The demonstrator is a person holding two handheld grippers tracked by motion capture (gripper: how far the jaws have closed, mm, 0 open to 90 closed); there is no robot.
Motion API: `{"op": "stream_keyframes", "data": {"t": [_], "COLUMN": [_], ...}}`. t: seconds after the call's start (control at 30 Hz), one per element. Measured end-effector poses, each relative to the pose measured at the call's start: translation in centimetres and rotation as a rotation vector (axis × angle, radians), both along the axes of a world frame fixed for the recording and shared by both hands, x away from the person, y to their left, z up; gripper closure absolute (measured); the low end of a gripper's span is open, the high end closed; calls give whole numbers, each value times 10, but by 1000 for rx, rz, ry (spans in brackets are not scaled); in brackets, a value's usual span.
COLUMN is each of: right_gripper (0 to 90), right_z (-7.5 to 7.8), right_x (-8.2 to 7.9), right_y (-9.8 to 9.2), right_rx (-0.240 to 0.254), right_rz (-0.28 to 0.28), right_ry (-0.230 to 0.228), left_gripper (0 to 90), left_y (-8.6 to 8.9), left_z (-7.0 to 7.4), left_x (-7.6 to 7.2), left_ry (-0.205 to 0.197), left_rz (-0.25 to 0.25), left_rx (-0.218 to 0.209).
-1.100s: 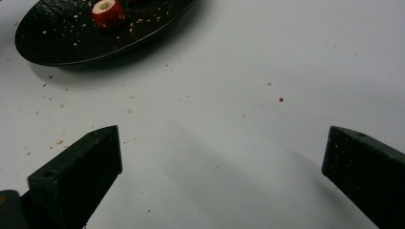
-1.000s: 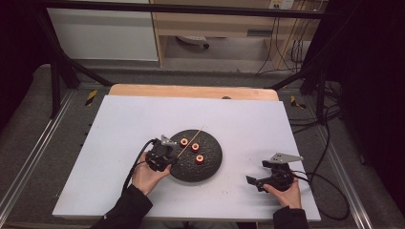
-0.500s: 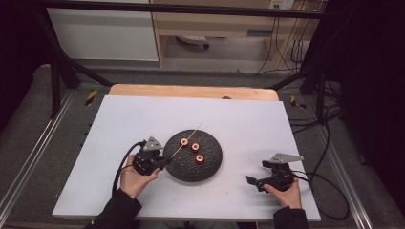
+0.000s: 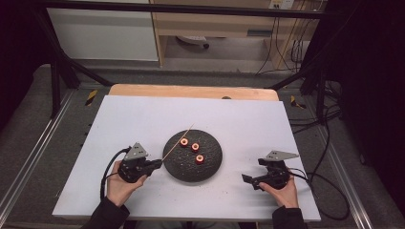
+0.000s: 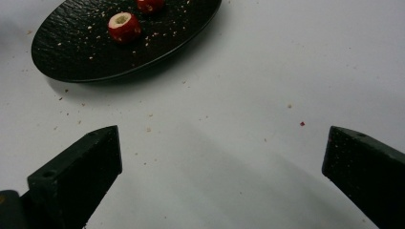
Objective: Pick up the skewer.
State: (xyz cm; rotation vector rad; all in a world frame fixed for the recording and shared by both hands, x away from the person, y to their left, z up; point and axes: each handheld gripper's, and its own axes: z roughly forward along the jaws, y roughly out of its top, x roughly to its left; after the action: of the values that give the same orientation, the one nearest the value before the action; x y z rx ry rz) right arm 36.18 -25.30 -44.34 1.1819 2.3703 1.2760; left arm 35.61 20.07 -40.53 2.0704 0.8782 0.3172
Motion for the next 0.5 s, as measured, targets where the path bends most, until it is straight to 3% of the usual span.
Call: {"op": "stream_keyframes", "data": {"t": [0.5], "right_gripper": [6], "right_z": [16], "right_x": [9], "right_y": [34], "right_rx": [-45], "right_rz": [-1], "right_ry": [14], "left_gripper": [883], "left_y": [21], "left_z": [-8], "left_x": [-11], "left_ry": [-26], "left_rz": [-13], "left_rx": [-47]}}
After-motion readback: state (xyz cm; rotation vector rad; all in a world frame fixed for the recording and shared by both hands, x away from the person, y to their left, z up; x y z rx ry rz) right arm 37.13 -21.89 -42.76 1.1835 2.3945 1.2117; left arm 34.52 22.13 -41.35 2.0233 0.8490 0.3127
